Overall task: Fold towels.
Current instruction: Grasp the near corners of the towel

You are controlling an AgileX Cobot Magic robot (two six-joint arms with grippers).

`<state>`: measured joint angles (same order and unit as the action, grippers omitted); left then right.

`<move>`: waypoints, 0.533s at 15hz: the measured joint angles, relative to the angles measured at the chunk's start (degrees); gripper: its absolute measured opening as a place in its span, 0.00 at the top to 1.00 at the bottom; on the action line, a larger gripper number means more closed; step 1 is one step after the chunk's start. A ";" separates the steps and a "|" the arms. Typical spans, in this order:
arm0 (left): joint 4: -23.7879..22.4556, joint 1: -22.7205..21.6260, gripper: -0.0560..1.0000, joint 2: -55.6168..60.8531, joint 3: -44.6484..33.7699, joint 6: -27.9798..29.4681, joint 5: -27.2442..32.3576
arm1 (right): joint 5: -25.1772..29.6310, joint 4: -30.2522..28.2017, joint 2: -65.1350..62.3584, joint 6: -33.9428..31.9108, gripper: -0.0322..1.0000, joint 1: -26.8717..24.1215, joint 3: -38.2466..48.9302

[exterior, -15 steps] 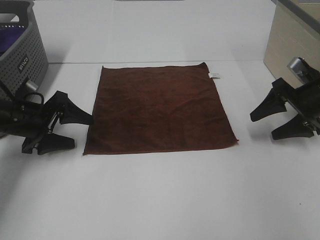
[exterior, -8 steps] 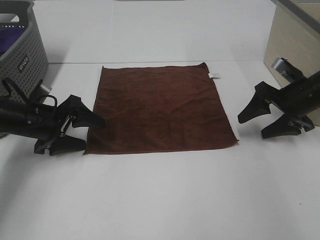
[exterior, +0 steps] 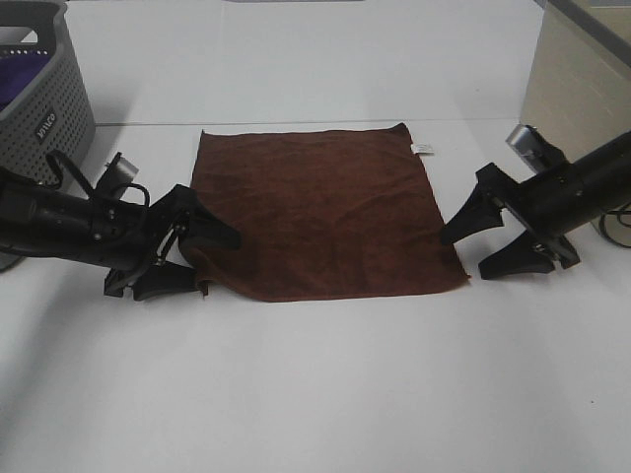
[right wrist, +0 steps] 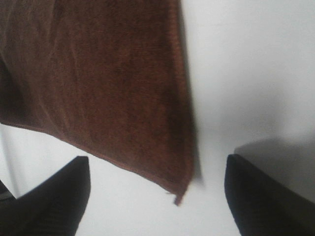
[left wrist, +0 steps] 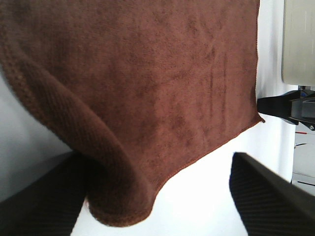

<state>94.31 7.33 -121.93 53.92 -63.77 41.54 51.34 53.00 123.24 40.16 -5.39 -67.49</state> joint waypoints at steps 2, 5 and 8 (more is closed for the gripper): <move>0.11 0.34 0.27 -0.40 0.40 0.80 0.11 | 0.06 0.11 0.97 0.11 0.28 3.84 -1.49; -2.92 0.34 0.58 -0.63 0.40 3.09 -2.92 | -1.26 -1.55 1.78 -2.06 0.53 5.79 -2.69; -6.07 0.34 0.91 -0.74 0.40 4.18 -3.50 | -2.06 -5.16 2.23 -4.70 0.90 5.79 -2.69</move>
<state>88.24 7.68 -122.67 54.32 -59.59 38.04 49.27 47.84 125.48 35.47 0.40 -70.19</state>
